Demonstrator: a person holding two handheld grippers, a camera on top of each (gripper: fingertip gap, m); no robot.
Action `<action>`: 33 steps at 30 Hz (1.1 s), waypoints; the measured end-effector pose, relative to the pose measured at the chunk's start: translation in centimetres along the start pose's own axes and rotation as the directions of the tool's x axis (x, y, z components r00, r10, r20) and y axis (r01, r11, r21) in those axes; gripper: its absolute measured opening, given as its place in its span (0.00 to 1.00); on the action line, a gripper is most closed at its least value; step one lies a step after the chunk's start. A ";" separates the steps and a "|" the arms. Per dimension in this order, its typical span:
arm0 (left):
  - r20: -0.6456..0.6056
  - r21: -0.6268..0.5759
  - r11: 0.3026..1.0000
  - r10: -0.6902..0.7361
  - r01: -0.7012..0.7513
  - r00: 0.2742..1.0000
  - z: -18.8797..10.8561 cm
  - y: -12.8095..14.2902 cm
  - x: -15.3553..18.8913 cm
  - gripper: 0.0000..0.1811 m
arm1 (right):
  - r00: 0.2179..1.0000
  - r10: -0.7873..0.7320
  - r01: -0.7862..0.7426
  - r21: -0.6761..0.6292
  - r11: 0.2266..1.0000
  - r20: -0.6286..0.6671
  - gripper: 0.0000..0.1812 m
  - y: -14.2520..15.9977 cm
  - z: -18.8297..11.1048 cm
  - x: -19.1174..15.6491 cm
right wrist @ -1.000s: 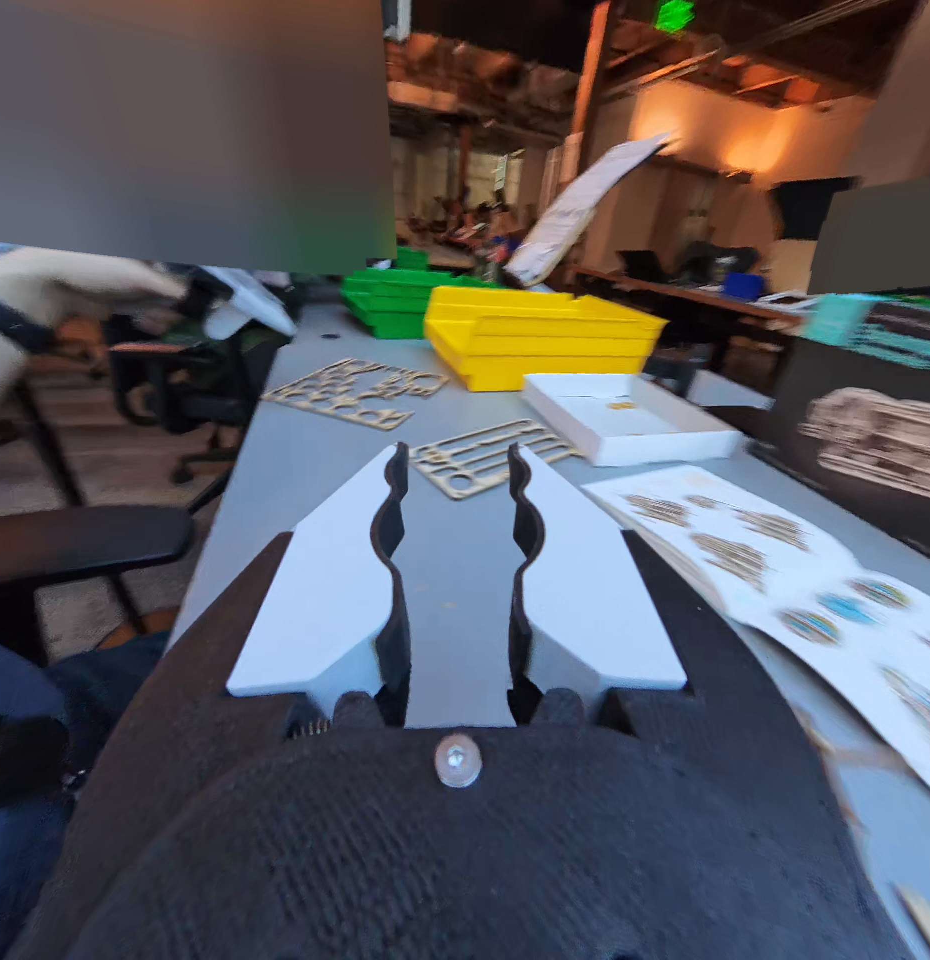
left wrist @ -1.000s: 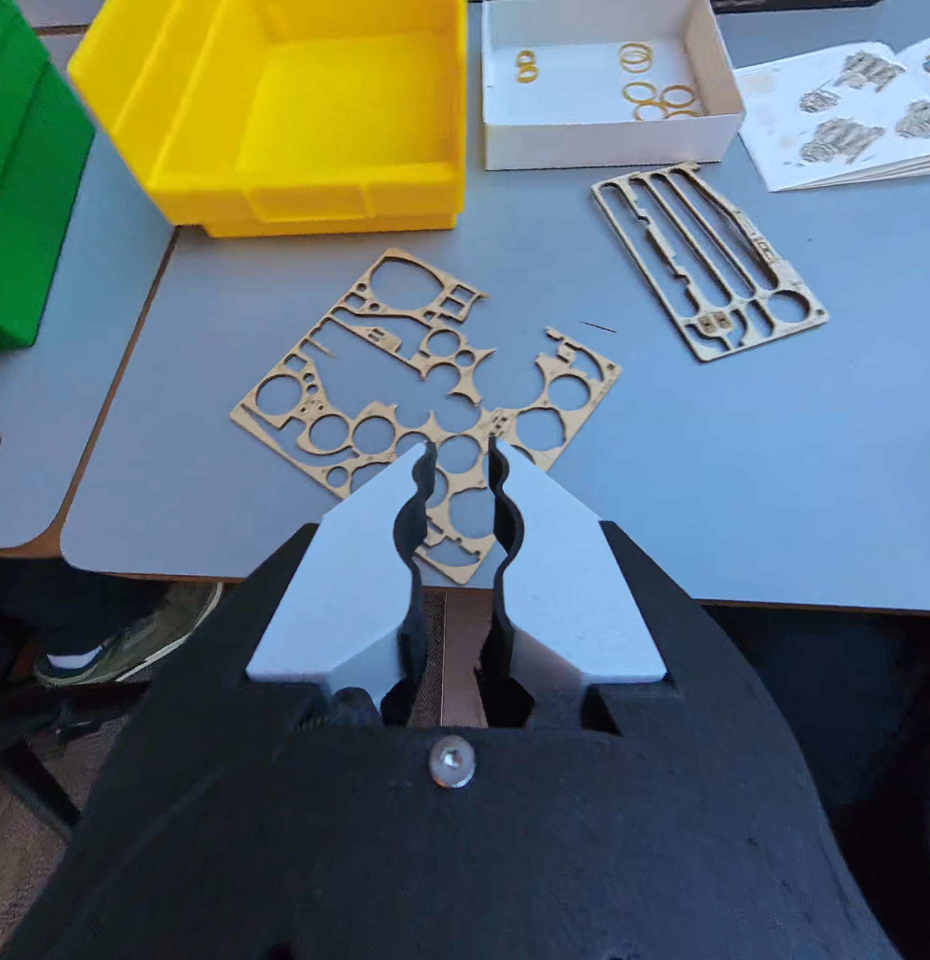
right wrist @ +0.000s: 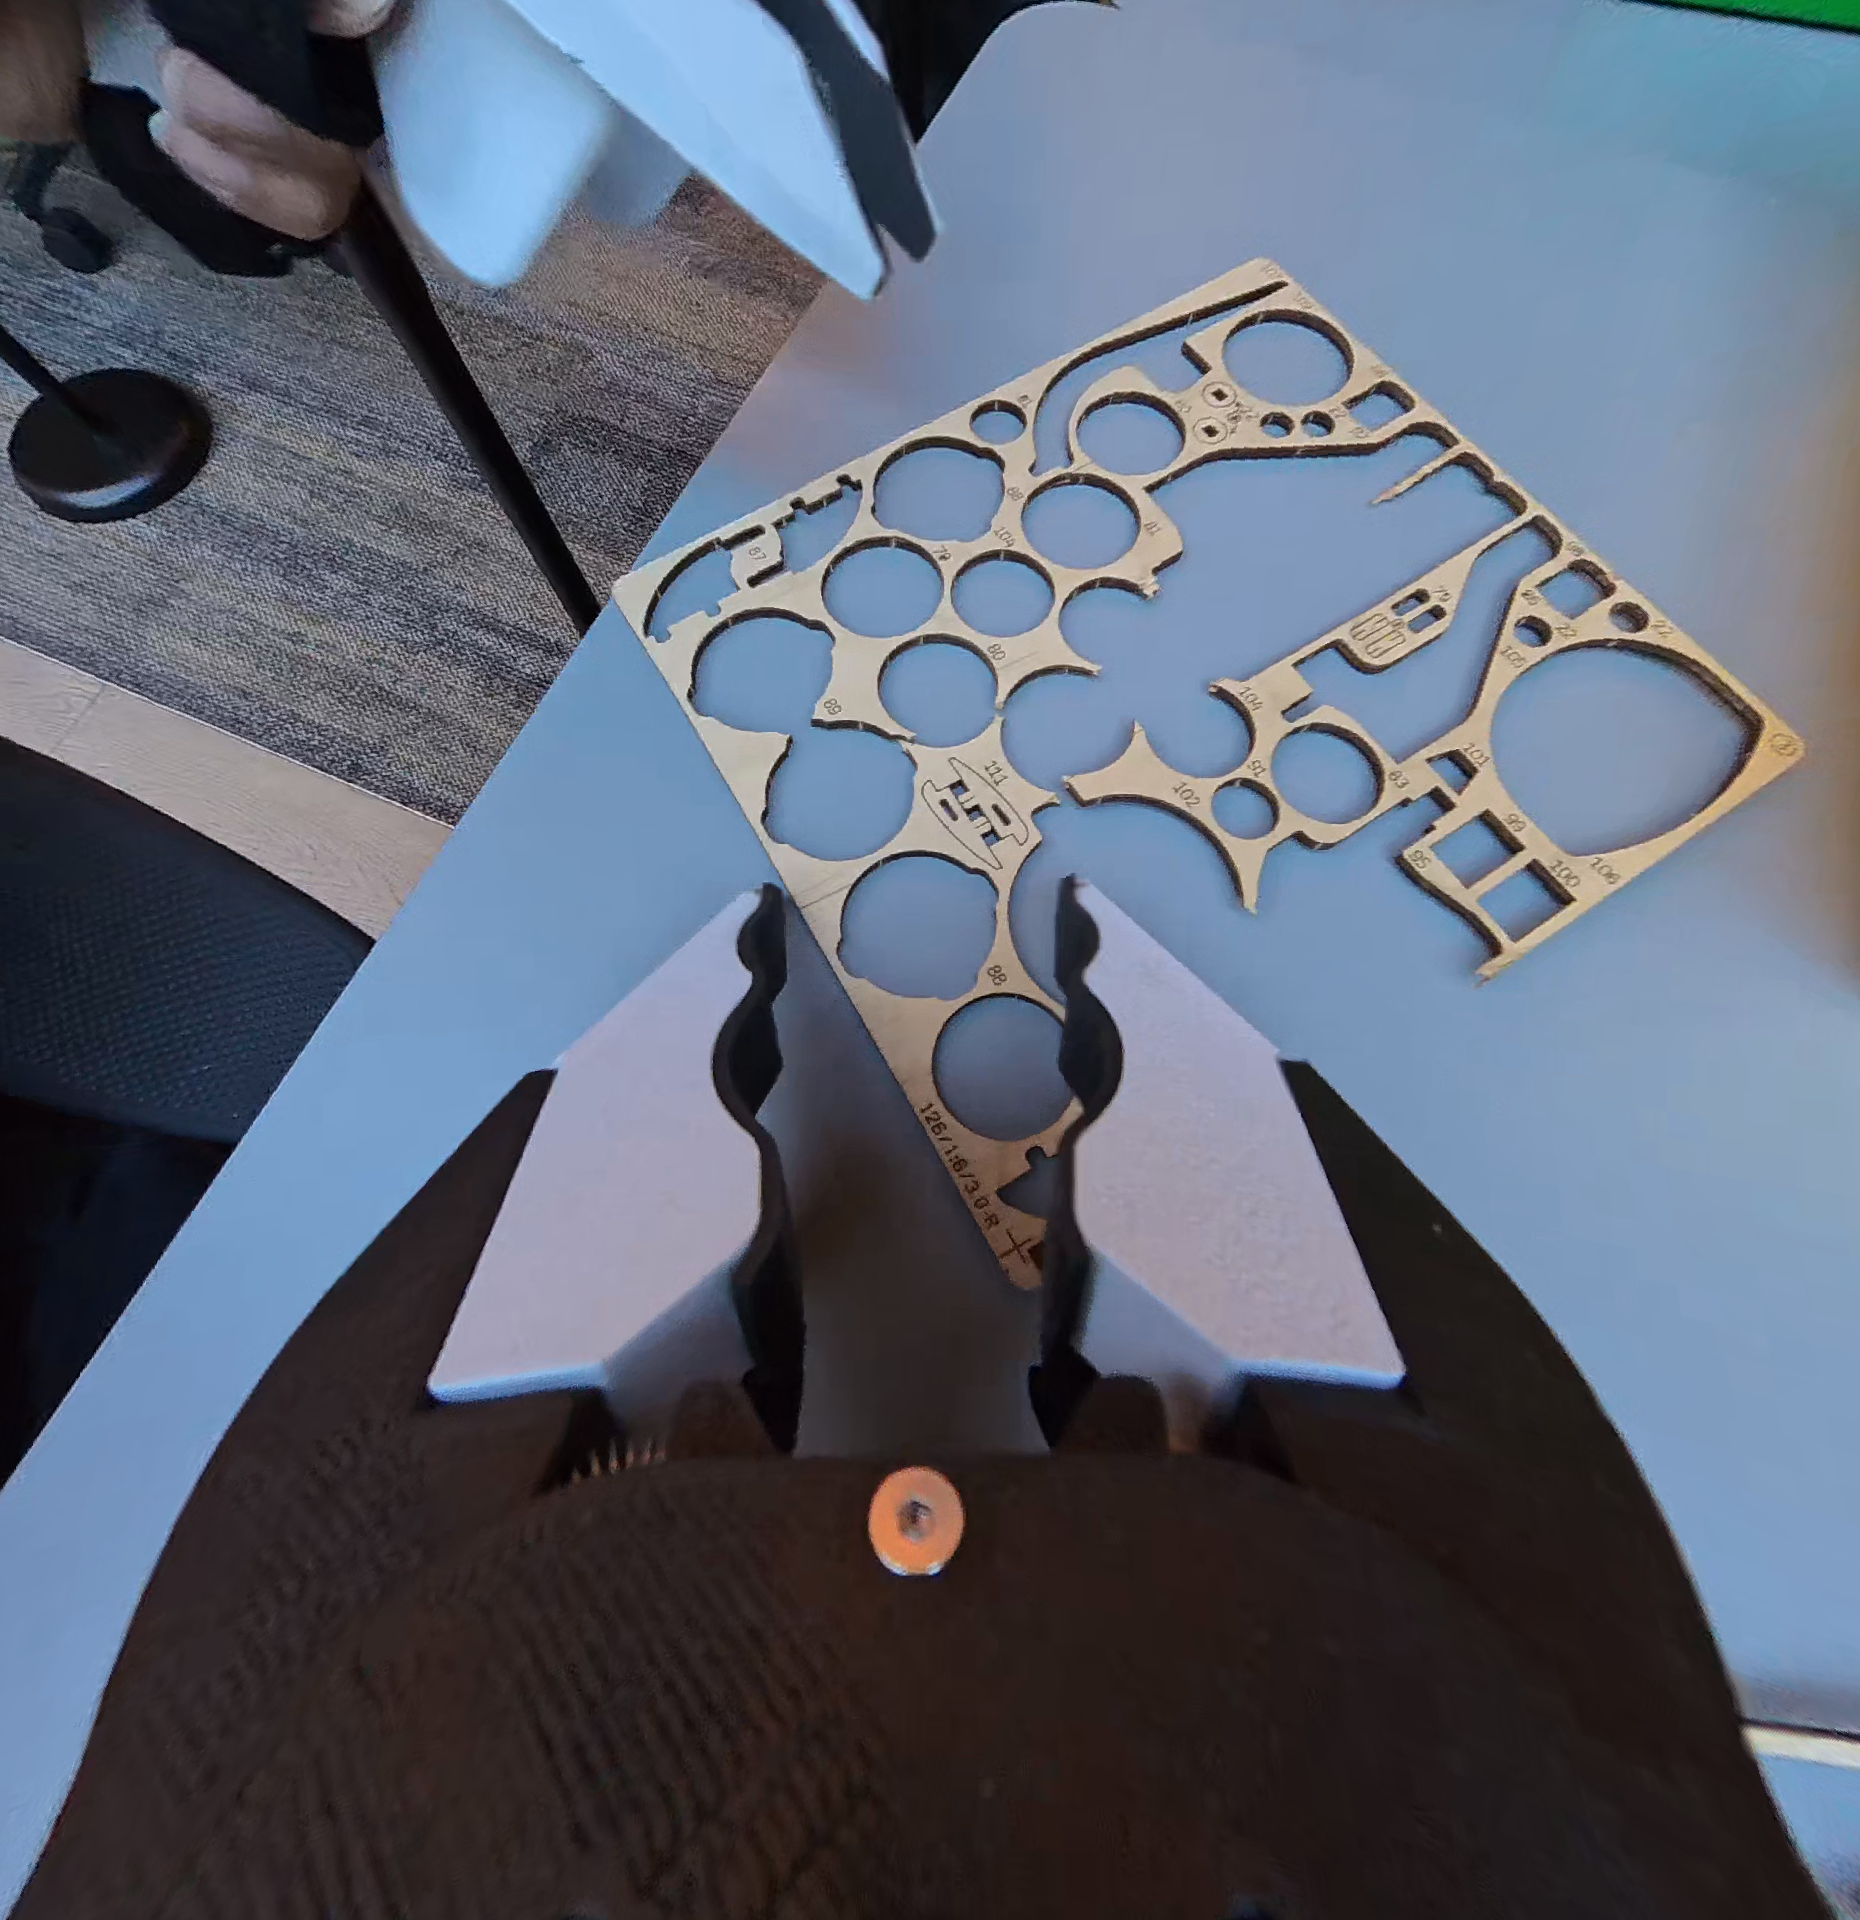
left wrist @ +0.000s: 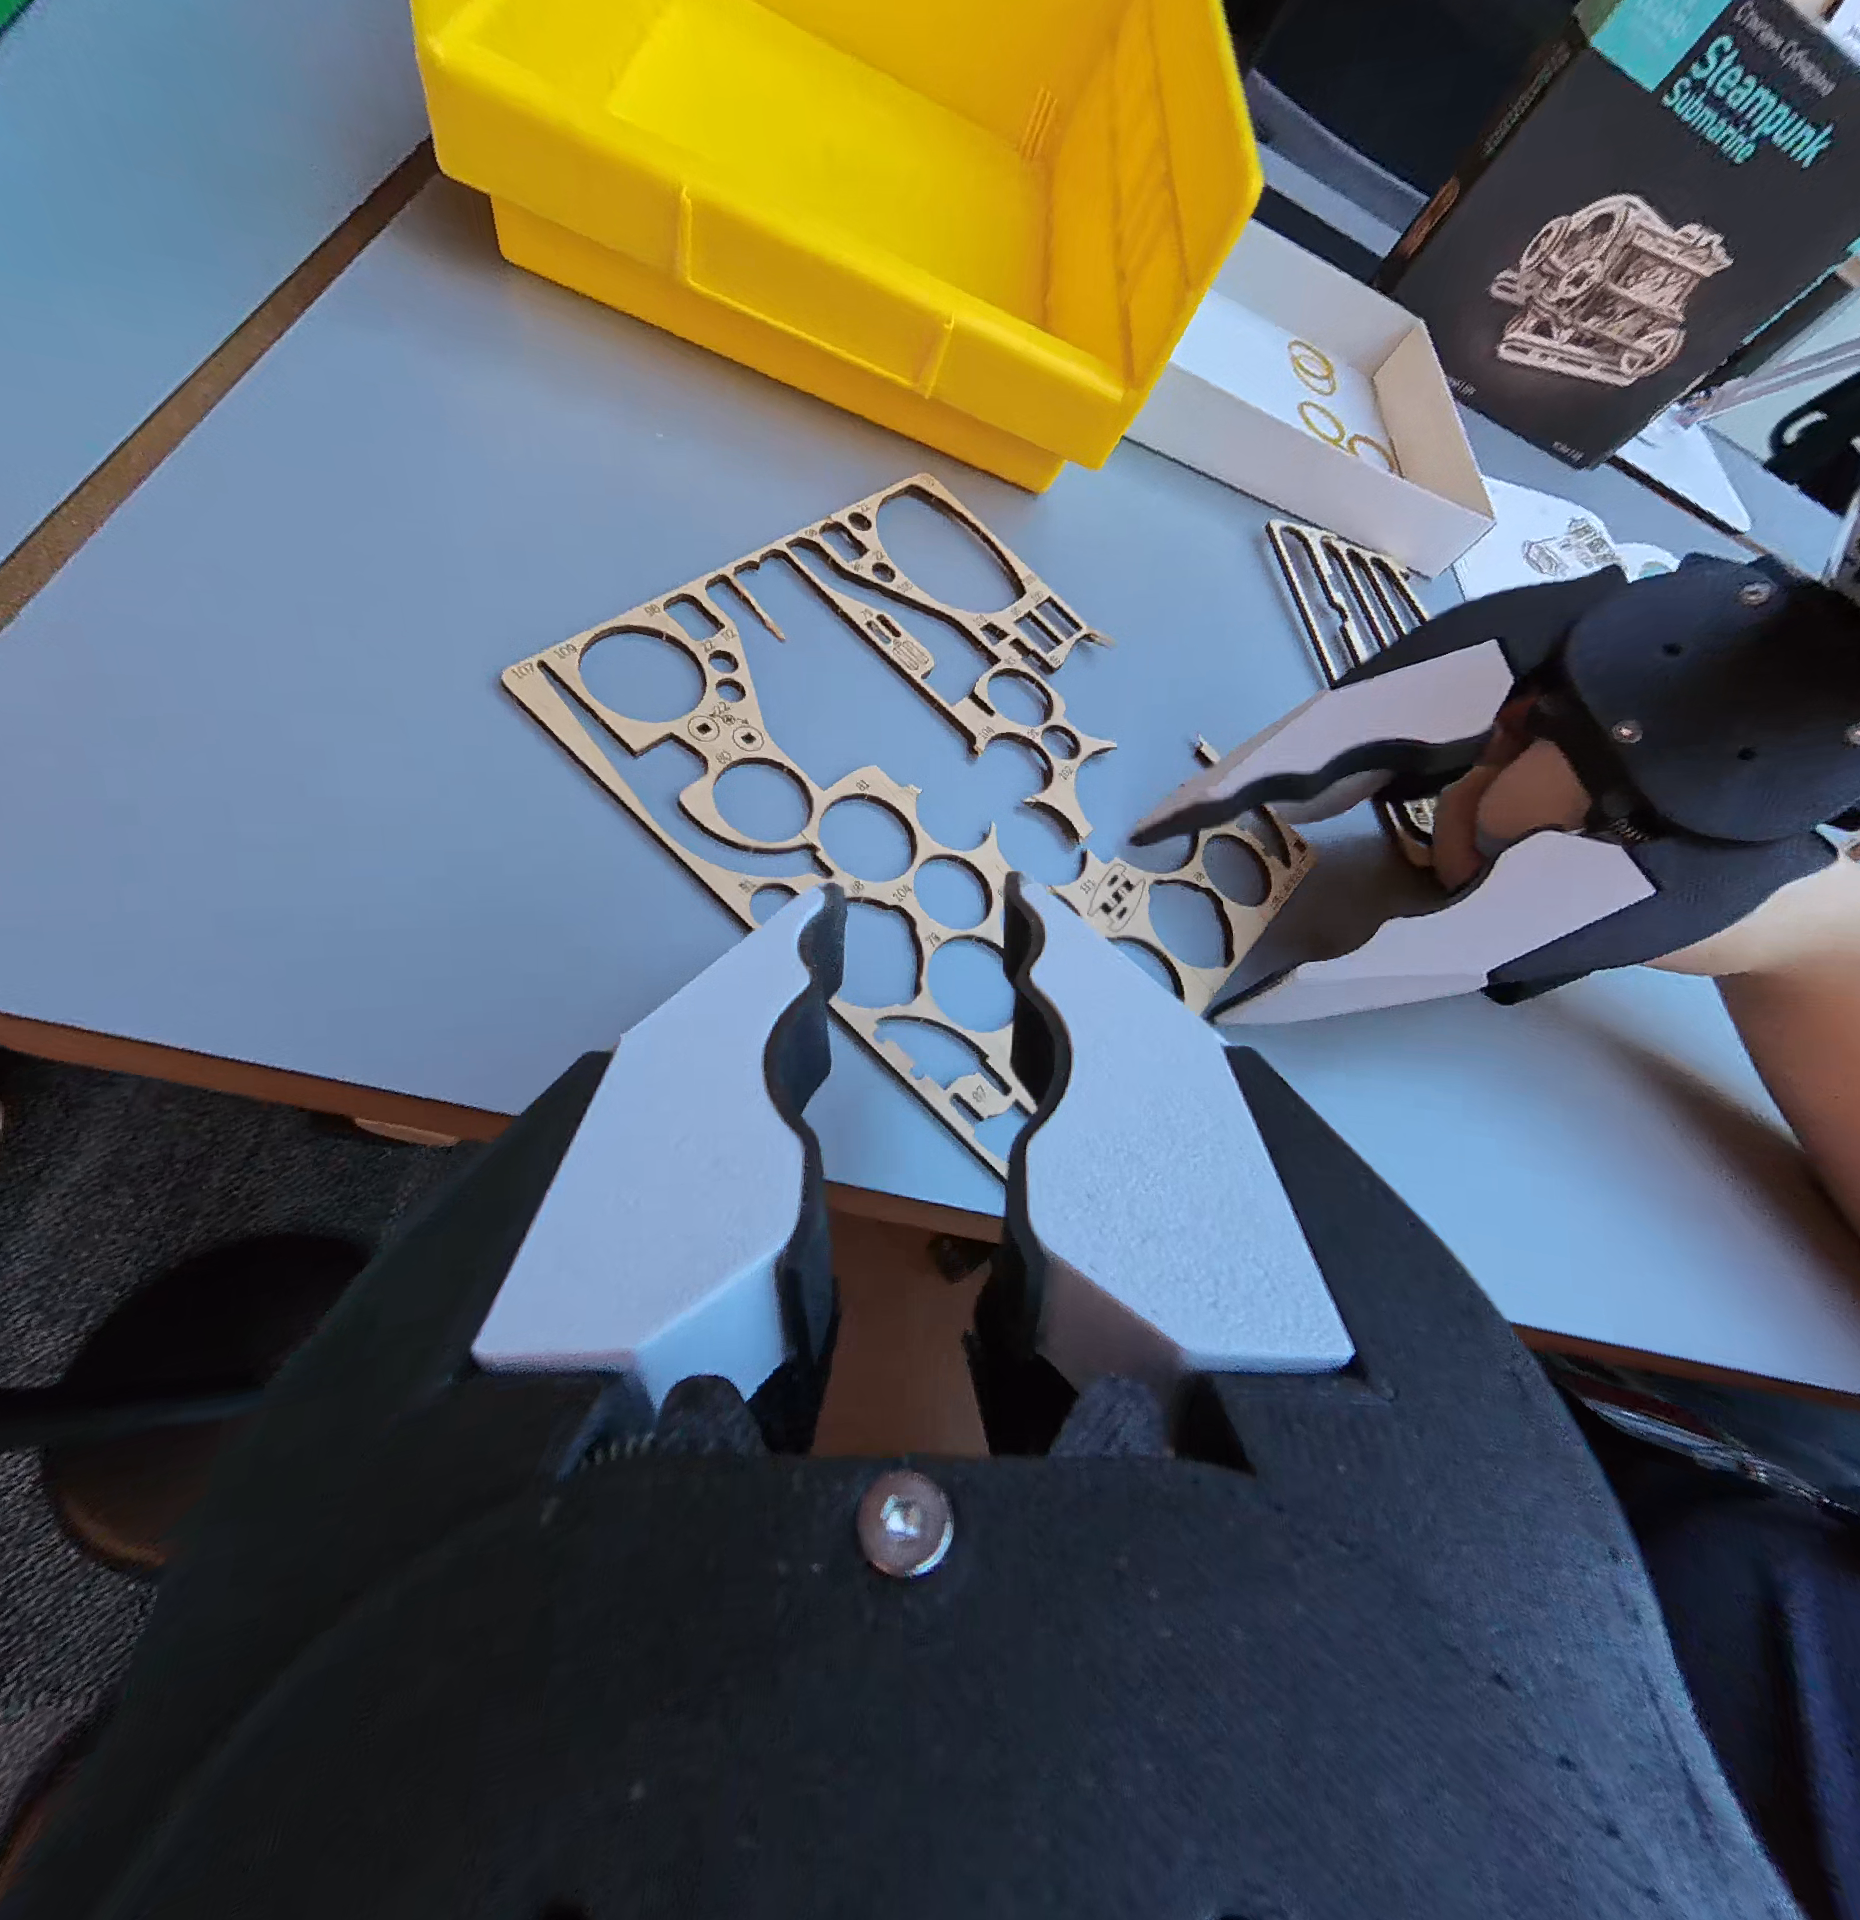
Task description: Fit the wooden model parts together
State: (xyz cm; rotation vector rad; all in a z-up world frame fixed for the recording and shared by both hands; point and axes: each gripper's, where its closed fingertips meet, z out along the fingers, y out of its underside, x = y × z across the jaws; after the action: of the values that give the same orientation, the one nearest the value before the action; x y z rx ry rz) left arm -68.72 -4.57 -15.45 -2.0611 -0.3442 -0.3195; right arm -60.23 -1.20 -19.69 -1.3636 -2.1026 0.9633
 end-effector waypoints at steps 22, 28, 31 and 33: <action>-0.245 0.034 0.908 -0.397 0.417 0.884 0.0 -1.4 0.9 0.33 | 0.981 0.194 -0.190 0.209 0.959 -0.001 0.21 -0.6 -4.6 0.5; -0.378 -0.060 0.874 -0.466 0.482 0.800 1.0 -0.2 4.0 0.34 | 0.984 0.176 -0.171 0.240 0.956 0.002 0.21 -0.4 -4.8 -0.1; -0.395 -0.111 0.891 -0.445 0.439 0.804 1.8 0.7 5.3 0.29 | 0.989 0.147 -0.139 0.241 0.961 -0.018 0.21 -0.5 -4.7 -0.4; -0.415 -0.140 0.910 -0.412 0.391 0.811 2.1 1.2 6.2 0.23 | 0.993 0.112 -0.101 0.264 0.959 -0.025 0.21 -1.0 -4.8 -0.8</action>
State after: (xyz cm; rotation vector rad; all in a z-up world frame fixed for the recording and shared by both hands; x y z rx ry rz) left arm -62.34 -2.60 -15.21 -1.8791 -0.4968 -1.0434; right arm -57.15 -0.73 -15.82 -1.3568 -1.8115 1.2008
